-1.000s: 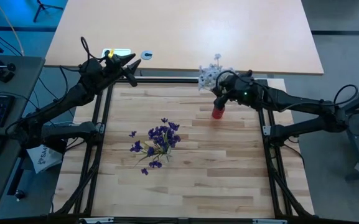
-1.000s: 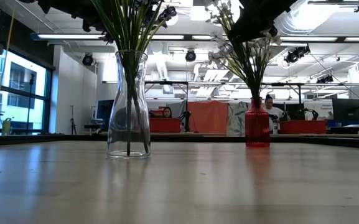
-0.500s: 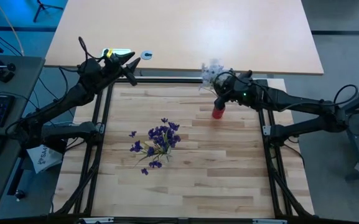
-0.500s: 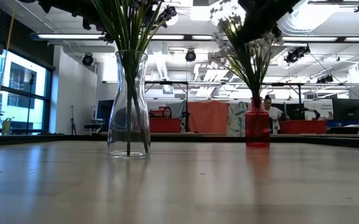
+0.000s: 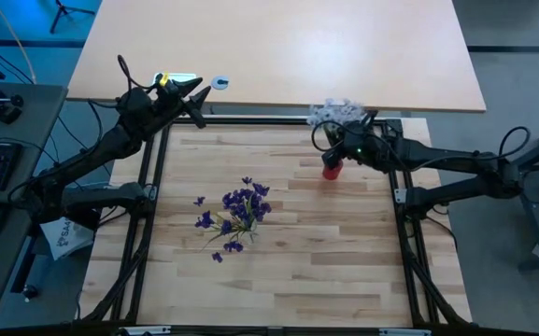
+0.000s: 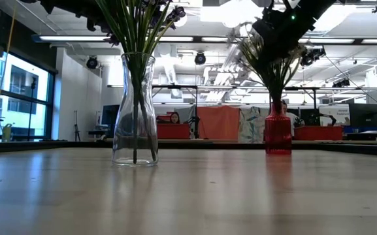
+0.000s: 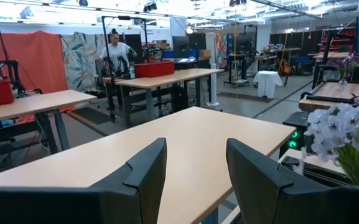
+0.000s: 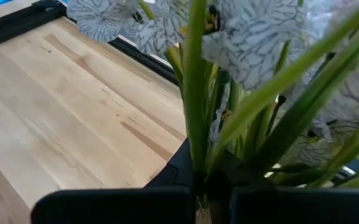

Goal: Sort flowers into vase by color
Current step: Put the white flowers into the red vase

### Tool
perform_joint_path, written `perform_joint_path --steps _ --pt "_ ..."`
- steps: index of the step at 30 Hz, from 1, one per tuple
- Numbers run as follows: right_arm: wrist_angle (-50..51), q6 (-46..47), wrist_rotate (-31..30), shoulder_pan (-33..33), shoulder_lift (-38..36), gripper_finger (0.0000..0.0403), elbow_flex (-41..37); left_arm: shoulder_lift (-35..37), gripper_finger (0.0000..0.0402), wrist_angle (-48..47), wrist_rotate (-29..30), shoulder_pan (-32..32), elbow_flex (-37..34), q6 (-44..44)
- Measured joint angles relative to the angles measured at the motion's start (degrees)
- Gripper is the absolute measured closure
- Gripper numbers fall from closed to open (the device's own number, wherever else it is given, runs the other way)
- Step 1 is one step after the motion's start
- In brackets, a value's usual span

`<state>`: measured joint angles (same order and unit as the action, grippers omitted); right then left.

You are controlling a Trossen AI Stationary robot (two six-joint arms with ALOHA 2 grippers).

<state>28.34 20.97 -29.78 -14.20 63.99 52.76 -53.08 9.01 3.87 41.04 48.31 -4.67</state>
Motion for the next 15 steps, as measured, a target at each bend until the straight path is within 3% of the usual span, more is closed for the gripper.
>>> perform_joint_path --steps 15 --pt "-0.39 -0.9 5.76 -0.02 -0.46 0.0388 0.38 0.0 0.0245 -0.06 0.01 0.0 0.0 -0.08"
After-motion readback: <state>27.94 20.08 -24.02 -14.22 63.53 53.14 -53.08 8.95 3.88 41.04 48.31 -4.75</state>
